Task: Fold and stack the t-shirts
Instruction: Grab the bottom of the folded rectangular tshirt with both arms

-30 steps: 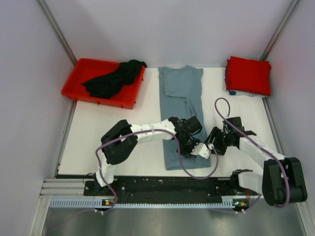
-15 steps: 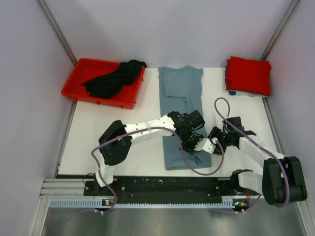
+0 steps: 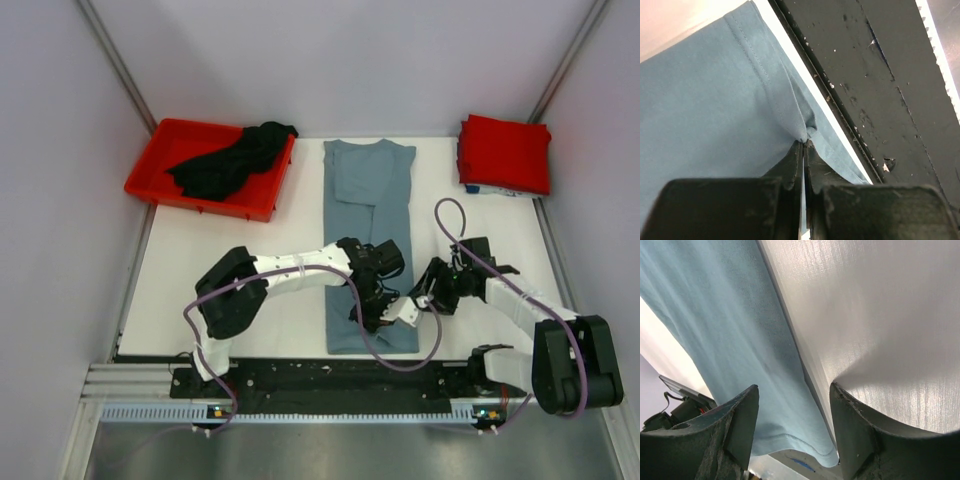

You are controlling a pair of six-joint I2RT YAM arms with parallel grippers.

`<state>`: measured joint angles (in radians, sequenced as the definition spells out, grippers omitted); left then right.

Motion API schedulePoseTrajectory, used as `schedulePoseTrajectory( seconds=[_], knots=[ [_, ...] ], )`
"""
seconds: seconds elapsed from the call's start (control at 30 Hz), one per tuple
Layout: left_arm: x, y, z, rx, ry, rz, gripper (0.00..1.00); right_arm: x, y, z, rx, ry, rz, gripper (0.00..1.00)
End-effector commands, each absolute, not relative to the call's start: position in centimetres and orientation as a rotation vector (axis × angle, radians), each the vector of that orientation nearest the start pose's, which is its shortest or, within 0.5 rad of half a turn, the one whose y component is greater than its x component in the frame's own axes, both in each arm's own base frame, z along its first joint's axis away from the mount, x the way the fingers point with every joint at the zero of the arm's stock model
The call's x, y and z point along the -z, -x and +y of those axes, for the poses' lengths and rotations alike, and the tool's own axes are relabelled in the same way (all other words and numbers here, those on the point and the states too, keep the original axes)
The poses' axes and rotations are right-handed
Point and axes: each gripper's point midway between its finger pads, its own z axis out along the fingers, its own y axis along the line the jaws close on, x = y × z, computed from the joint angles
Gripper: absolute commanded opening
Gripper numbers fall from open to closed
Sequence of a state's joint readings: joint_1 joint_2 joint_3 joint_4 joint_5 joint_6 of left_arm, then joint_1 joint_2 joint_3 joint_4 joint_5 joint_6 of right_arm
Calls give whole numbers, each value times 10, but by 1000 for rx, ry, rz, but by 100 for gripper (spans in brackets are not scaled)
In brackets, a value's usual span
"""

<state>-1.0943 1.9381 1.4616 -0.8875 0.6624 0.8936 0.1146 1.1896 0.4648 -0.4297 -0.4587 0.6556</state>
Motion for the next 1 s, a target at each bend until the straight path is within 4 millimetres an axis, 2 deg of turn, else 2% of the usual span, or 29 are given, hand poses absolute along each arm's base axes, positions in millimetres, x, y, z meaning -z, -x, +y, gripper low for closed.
schedulePoseTrajectory(
  seconds=[0.0, 0.03, 0.13, 0.17, 0.27, 0.33, 0.43, 0.5, 0.57, 0.6, 0.63, 0.67, 0.77, 0.8, 0.87, 0.97],
  knots=[
    [-64, -90, -374, -1135, 2628, -1511, 1, -14, -186, 113, -739, -618, 2775, 59],
    [-64, -88, -370, -1133, 2626, -1491, 5, -14, -186, 112, -737, -619, 2776, 58],
    [-77, -78, -360, -1175, 2638, -1381, 41, -25, -187, 113, -695, -579, 2780, 56],
    [-82, -75, -355, -1176, 2637, -1355, 51, -31, -186, 115, -673, -541, 2786, 56],
    [-107, -76, -336, -1161, 2689, -1301, 49, -59, -185, 120, -553, -396, 2809, 56],
    [-120, -81, -323, -1153, 2721, -1340, 50, -83, -183, 119, -477, -276, 2831, 56],
    [-113, -92, -302, -1118, 2745, -1468, 51, -131, -187, 123, -499, -5, 2774, 57],
    [-106, -96, -291, -1142, 2706, -1569, 53, -165, -198, 125, -518, 182, 2638, 57],
    [-102, -99, -283, -1207, 2665, -1650, 57, -192, -213, 119, -464, 254, 2490, 58],
    [-101, -100, -282, -1245, 2669, -1674, 59, -204, -217, 124, -490, 371, 2405, 58],
    [-105, -99, -283, -1283, 2714, -1676, 61, -214, -215, 136, -559, 528, 2315, 58],
    [-100, -98, -282, -1292, 2735, -1677, 62, -222, -211, 146, -609, 668, 2219, 58],
    [-99, -97, -285, -1343, 2841, -1659, 64, -238, -189, 168, -731, 1009, 1961, 59],
    [-98, -98, -288, -1359, 2874, -1649, 65, -234, -181, 172, -745, 1134, 1875, 60],
    [-88, -98, -290, -1349, 2944, -1623, 66, -209, -166, 168, -653, 1381, 1762, 60],
    [-72, -97, -290, -1271, 3050, -1561, 67, -145, -139, 146, -452, 1841, 1630, 60]
  ],
)
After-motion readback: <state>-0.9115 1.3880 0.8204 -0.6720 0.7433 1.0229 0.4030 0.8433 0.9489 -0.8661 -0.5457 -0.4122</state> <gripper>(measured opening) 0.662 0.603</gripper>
